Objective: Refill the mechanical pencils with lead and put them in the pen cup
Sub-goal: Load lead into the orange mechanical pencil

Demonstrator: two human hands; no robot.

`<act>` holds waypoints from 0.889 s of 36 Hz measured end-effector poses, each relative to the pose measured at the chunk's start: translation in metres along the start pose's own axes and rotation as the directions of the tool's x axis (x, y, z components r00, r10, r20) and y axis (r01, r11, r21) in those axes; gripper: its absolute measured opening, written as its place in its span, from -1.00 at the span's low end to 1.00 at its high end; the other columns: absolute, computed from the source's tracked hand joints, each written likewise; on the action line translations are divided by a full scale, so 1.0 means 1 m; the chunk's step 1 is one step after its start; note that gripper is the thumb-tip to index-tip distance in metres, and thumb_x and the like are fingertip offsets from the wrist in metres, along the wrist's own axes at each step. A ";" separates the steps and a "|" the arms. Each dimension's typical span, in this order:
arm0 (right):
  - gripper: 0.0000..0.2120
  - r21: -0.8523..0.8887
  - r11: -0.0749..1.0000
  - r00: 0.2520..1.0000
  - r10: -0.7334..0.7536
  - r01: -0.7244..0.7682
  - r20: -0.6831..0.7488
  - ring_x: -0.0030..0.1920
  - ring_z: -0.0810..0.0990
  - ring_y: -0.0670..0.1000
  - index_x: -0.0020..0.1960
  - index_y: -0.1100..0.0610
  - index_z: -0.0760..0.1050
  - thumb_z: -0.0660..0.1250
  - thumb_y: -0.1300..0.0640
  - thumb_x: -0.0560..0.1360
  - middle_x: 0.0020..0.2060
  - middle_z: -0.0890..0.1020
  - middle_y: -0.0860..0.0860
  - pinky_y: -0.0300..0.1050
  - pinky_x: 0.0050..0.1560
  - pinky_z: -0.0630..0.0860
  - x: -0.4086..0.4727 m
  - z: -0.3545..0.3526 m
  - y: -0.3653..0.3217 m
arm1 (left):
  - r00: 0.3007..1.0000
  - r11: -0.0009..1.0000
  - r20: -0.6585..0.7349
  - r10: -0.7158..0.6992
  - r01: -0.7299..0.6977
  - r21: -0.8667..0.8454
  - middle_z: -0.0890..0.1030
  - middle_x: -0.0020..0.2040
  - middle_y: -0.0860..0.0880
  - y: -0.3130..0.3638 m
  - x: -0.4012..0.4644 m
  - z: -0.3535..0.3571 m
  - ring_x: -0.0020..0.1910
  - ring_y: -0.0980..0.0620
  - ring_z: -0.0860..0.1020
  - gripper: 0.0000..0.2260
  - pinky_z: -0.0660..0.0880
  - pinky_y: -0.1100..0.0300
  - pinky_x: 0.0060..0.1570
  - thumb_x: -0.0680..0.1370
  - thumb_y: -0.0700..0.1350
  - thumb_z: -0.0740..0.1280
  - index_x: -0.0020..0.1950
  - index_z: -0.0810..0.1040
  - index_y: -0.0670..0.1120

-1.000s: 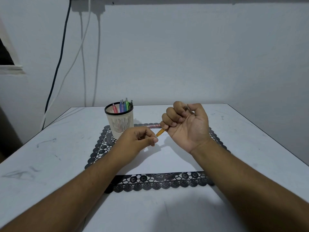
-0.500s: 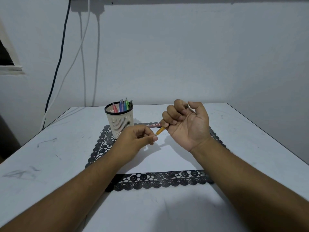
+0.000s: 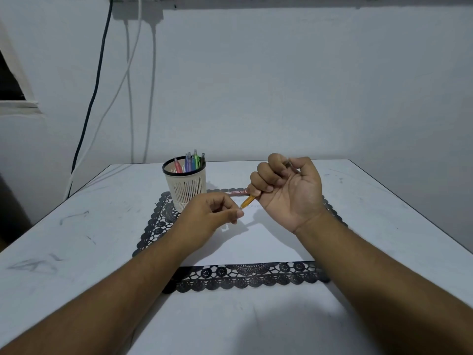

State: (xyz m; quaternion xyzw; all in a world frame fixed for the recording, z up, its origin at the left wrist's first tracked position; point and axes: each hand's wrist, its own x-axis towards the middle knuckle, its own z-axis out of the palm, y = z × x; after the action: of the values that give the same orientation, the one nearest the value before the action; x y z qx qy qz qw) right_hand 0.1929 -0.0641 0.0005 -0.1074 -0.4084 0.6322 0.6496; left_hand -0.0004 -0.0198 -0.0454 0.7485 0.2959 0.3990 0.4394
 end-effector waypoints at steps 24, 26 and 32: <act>-0.77 -0.039 0.999 1.000 0.008 -0.008 0.015 -0.34 0.08 0.04 -0.31 0.06 0.10 0.02 0.03 0.47 -0.42 0.12 0.00 -0.03 -0.24 0.15 -0.002 0.002 -0.003 | 1.000 0.999 0.004 -0.029 0.029 -0.026 0.69 -0.25 -0.10 0.005 -0.003 0.001 -0.23 -0.04 0.56 -0.88 0.45 -0.01 -0.07 0.50 -0.11 0.54 -0.21 0.69 -0.08; -0.78 -0.057 0.998 1.000 0.007 -0.005 0.027 -0.34 0.07 0.04 -0.32 0.06 0.09 0.02 0.03 0.46 -0.42 0.12 0.00 -0.02 -0.24 0.14 -0.002 0.003 -0.004 | 0.999 0.999 0.009 -0.032 0.032 -0.034 0.69 -0.26 -0.10 0.006 -0.003 0.001 -0.24 -0.01 0.57 -0.89 0.45 0.01 -0.07 0.50 -0.13 0.54 -0.21 0.69 -0.09; -0.78 -0.059 0.998 1.000 0.013 -0.012 0.022 -0.33 0.07 0.04 -0.31 0.06 0.10 0.03 0.03 0.46 -0.41 0.12 0.01 -0.03 -0.25 0.17 -0.002 0.003 -0.004 | 0.999 0.999 0.007 -0.035 0.036 -0.039 0.69 -0.26 -0.10 0.008 -0.003 0.001 -0.24 0.01 0.58 -0.88 0.46 0.02 -0.07 0.50 -0.15 0.54 -0.23 0.68 -0.07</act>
State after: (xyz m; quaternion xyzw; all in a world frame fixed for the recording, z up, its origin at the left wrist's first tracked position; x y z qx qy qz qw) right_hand 0.1936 -0.0679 0.0044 -0.1218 -0.4334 0.6251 0.6376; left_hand 0.0000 -0.0260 -0.0396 0.7356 0.2999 0.3946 0.4619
